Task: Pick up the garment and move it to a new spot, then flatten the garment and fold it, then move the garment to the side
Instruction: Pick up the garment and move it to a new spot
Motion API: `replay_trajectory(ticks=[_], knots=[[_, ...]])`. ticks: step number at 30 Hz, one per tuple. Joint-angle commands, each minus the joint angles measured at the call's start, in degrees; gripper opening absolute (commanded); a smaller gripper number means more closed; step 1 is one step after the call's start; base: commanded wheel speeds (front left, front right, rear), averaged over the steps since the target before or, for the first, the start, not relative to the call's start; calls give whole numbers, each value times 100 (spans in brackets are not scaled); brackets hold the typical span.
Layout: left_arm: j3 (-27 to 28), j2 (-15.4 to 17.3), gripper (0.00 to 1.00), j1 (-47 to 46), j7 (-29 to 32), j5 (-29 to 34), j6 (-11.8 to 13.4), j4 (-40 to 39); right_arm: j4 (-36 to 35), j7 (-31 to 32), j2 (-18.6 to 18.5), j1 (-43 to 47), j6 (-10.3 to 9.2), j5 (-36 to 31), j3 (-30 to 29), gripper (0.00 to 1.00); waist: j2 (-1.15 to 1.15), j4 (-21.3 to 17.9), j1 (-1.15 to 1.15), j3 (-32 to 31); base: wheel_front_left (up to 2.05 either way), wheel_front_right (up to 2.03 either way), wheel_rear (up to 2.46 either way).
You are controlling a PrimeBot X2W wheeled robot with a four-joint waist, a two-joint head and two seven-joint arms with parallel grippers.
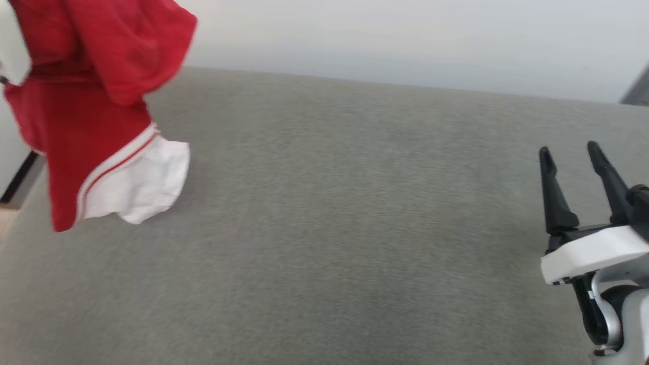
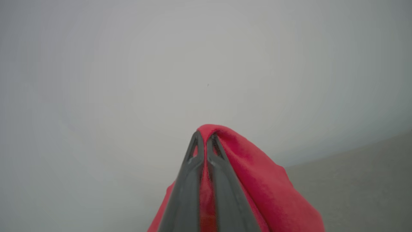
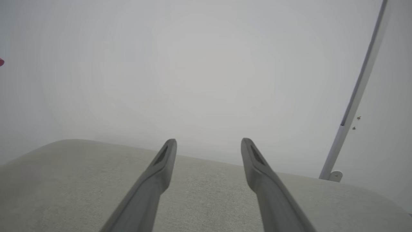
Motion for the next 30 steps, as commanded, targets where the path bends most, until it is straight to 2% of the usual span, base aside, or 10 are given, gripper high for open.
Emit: replay_trajectory(ticks=[1,5,10,18,24,30], knots=[[-28,12,0,97,99,-60,46,-221,-44,-18,25,68,-4,-36,-57,100,0,-261,0,8,0,0,0],[-145,10,0,195,408,-128,119,-841,-125,-29,86,136,-4,-54,-198,100,0,-676,0,50,0,0,0],[-405,-149,0,316,837,-215,196,-1498,-177,-80,174,227,-3,-52,-321,100,0,-1202,0,133,0,0,0],[-1036,-461,0,833,1567,-492,344,-2024,-54,-207,317,314,-4,-1,-246,100,0,-1950,0,358,0,0,0],[-1544,-725,0,1476,1862,-699,451,-1765,230,-395,399,267,-4,59,-73,100,0,-2341,0,568,0,0,0],[-1917,-1010,0,1911,1754,-822,264,-840,513,-607,434,140,-3,115,145,100,0,-2560,0,769,0,0,0]])
